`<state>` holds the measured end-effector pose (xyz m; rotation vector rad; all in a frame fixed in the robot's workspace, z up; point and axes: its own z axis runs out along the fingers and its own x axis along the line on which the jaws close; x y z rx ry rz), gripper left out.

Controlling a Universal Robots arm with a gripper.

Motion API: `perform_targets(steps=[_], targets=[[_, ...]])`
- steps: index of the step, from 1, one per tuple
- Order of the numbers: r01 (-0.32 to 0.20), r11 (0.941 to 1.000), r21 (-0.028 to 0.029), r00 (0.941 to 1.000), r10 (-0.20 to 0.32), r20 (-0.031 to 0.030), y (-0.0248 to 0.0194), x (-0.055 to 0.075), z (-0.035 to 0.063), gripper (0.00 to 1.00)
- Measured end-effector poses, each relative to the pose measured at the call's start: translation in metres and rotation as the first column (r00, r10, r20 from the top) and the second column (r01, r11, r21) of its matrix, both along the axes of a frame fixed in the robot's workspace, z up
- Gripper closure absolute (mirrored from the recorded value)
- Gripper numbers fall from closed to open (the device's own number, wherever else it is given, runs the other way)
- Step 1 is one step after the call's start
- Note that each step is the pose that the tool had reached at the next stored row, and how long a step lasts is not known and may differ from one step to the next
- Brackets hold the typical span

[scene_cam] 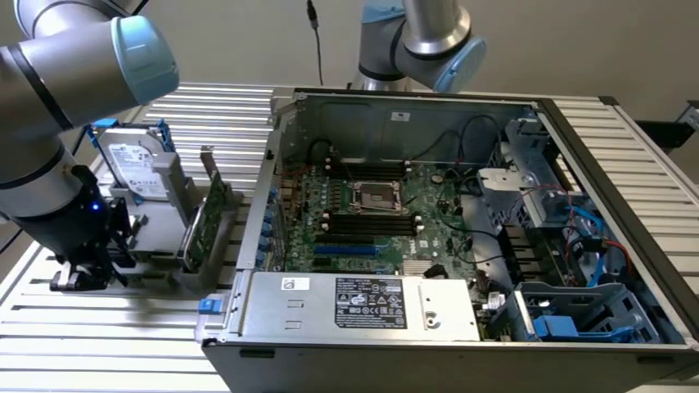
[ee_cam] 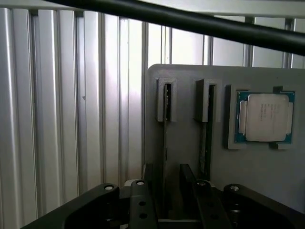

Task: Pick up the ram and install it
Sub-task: 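Pick up the ram and move it above insertion slot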

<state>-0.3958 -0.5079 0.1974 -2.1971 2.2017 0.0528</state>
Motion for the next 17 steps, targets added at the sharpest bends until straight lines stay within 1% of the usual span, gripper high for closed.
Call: perform_targets(steps=[5,6,7,9,10,14,15,17], targets=[[0.000,1.0000,0.0004,1.0000,0.000,0.0002,-0.0005,0.0000,-0.0007,0.64],[0.000,1.0000,0.0003,1.0000,0.000,0.0001,-0.0006,0.0000,-0.0009,0.66],[0.000,1.0000,0.0003,1.0000,0.000,0.0001,-0.0006,0.0000,-0.0011,0.72],[0.001,1.0000,0.0002,1.0000,-0.001,0.0000,-0.0007,0.0000,-0.0014,0.72],[0.001,1.0000,0.0003,1.0000,-0.001,0.0001,-0.0007,0.0000,-0.0016,0.79],[0.001,1.0000,0.0002,1.0000,-0.001,0.0000,-0.0008,0.0000,-0.0020,0.81],[0.001,1.0000,0.0003,1.0000,-0.001,0.0002,-0.0008,0.0001,-0.0020,0.86],[0.001,1.0000,0.0006,1.0000,-0.001,0.0001,-0.0008,0.0000,-0.0020,0.86]])
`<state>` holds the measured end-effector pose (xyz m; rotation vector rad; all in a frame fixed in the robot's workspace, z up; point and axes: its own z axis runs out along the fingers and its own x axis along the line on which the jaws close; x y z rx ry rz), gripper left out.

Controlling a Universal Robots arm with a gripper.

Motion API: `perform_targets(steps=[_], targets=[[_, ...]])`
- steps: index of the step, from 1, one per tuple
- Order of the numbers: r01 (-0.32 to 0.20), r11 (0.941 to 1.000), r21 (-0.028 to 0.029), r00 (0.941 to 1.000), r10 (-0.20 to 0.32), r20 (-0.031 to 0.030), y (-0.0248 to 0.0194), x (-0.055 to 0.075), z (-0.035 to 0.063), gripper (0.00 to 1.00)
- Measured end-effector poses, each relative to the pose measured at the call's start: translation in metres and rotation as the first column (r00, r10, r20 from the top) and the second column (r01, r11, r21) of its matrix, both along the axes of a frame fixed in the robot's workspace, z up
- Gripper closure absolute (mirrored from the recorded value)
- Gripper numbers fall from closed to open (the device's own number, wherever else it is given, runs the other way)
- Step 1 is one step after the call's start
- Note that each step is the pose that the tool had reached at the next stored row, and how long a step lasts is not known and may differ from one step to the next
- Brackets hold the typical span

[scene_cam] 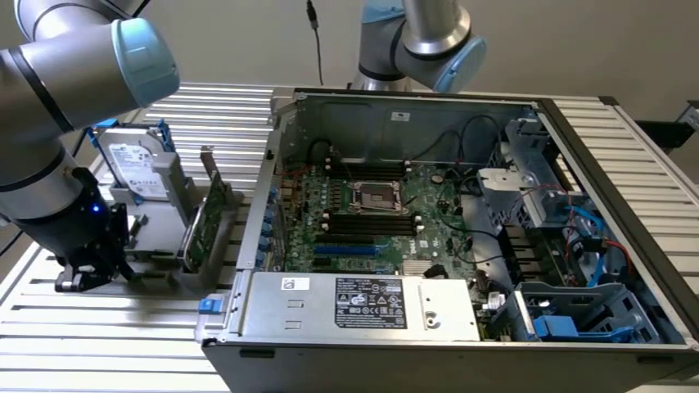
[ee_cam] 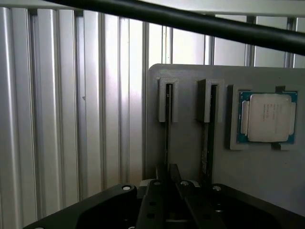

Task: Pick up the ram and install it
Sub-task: 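Pick up the ram and move it above insertion slot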

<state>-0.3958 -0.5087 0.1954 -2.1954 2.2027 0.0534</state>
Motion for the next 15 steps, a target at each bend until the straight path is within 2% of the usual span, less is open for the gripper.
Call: perform_targets(steps=[10,15], targets=[[0.000,1.0000,0.0028,1.0000,0.000,0.0001,0.0000,0.000,0.0025,0.86],[0.000,1.0000,0.0036,1.0000,0.000,0.0002,0.0000,0.000,0.0152,0.86]])
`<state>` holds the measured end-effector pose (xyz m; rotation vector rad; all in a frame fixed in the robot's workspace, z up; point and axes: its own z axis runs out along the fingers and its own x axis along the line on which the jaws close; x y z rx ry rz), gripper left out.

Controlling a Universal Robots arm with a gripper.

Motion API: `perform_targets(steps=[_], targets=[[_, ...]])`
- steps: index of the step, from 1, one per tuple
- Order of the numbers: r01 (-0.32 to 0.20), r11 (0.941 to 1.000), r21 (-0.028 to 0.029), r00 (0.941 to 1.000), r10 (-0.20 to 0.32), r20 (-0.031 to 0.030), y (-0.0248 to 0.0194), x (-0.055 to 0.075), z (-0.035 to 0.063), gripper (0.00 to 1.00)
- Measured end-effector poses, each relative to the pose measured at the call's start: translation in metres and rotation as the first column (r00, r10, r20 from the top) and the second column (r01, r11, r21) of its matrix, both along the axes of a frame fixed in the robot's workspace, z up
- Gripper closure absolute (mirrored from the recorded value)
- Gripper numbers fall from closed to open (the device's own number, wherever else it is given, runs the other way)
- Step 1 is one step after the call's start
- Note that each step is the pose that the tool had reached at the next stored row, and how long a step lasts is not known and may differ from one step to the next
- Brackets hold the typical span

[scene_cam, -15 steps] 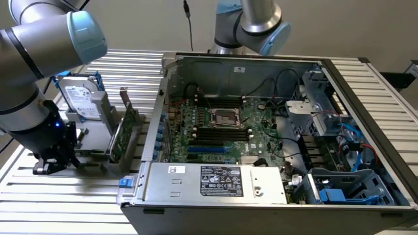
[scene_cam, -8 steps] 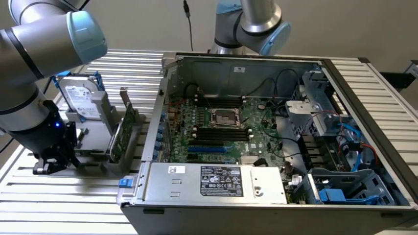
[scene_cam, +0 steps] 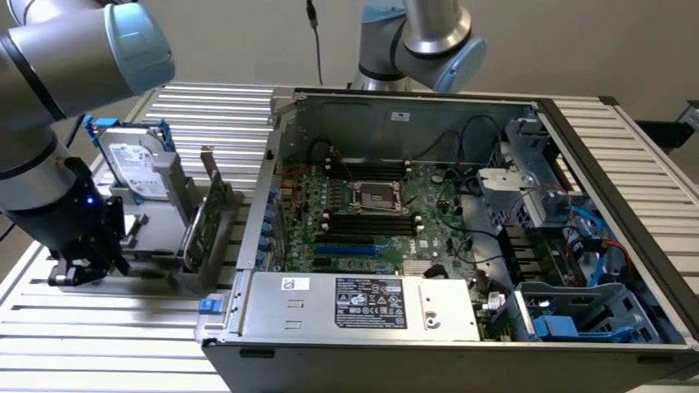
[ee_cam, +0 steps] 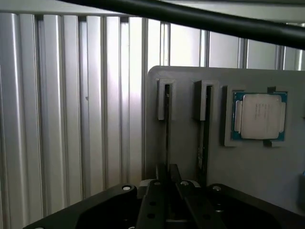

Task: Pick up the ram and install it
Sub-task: 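Pick up the ram and move it above insertion slot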

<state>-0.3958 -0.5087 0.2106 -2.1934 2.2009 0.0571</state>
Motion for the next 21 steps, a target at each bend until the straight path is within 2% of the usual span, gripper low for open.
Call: perform_targets(steps=[15,21], targets=[[0.000,1.0000,-0.0001,1.0000,0.000,-0.0017,-0.0001,0.001,0.0673,0.86],[0.000,1.0000,0.0000,0.9999,0.000,-0.0100,0.0000,0.019,0.0945,0.86]])
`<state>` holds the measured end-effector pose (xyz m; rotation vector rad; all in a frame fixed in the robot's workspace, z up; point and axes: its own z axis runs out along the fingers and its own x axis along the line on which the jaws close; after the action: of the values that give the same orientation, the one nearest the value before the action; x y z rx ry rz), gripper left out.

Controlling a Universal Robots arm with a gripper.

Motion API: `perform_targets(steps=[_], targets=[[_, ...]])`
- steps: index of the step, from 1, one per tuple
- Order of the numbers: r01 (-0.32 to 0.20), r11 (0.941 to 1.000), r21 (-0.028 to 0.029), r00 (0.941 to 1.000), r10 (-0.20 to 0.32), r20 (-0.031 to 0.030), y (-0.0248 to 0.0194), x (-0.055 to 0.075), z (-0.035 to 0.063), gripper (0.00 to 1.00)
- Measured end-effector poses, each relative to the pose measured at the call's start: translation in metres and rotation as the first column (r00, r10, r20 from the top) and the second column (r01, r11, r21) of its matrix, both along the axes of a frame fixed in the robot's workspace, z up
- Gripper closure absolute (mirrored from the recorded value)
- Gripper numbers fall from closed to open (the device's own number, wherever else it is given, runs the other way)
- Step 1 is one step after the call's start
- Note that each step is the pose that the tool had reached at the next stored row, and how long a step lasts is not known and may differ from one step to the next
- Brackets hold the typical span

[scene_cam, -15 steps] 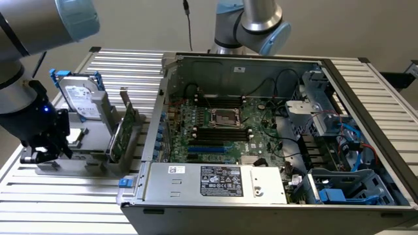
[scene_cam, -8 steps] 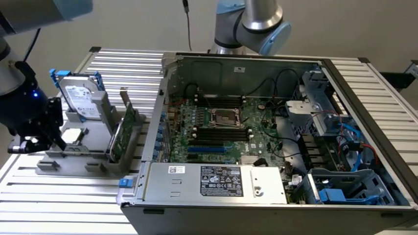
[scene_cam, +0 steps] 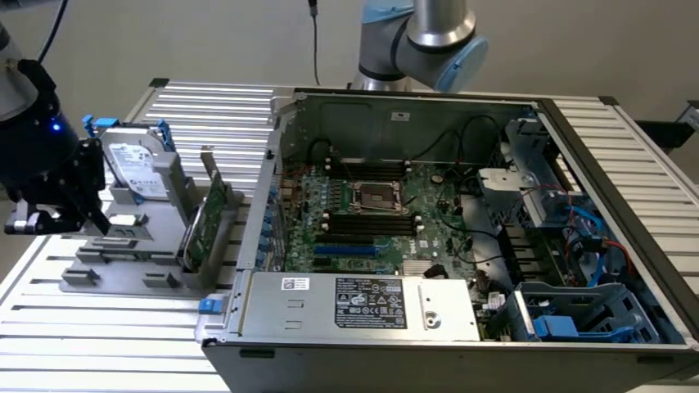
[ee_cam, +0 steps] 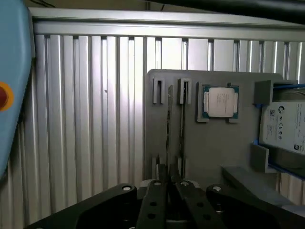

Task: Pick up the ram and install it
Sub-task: 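Pick up the ram and move it above insertion slot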

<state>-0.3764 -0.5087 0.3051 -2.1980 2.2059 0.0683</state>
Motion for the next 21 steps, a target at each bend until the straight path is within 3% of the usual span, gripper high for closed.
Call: perform_targets(steps=[10,21], targets=[[0.000,1.0000,0.0054,0.9999,0.000,-0.0151,0.0000,0.046,0.0390,0.86],[0.000,1.0000,0.0066,0.9994,0.001,-0.0355,0.0000,0.096,0.0832,0.86]])
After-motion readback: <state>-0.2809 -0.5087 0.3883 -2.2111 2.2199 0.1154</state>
